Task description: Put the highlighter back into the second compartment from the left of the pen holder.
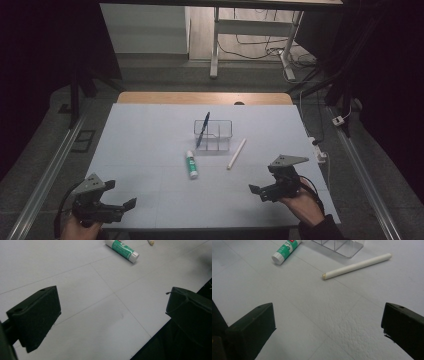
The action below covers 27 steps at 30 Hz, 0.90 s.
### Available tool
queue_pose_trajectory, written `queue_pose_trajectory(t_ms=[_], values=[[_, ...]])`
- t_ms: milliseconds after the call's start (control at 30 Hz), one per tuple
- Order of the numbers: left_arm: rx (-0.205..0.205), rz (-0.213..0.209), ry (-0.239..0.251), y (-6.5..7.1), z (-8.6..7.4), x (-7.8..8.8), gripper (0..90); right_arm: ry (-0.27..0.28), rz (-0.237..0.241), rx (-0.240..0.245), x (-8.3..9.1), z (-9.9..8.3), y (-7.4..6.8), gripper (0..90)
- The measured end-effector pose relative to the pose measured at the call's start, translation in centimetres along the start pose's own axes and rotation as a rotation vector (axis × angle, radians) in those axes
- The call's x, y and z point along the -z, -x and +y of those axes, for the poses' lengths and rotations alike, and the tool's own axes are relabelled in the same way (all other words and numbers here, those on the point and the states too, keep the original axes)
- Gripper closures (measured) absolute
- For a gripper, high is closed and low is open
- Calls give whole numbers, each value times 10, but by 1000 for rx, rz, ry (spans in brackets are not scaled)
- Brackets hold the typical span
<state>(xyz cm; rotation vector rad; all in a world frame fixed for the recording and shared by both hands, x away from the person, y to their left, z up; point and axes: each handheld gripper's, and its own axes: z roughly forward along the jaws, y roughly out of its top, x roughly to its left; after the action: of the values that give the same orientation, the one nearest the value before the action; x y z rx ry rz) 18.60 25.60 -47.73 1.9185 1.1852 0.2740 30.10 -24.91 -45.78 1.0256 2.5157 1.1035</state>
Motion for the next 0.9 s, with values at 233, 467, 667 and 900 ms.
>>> queue_pose_trajectory(t_ms=[233,467,667,900], values=[[6,-4,-5,-1,0,-1,0,-43,21,9,-19,12,5,0],[-3,-7,-14,0,1,-2,0,-75,22,30,-43,24,7,0],[-3,-11,-15,-1,1,-2,0,-84,15,31,-61,32,11,0],[-6,-13,-15,-1,1,-2,0,-98,20,67,-78,40,11,0]])
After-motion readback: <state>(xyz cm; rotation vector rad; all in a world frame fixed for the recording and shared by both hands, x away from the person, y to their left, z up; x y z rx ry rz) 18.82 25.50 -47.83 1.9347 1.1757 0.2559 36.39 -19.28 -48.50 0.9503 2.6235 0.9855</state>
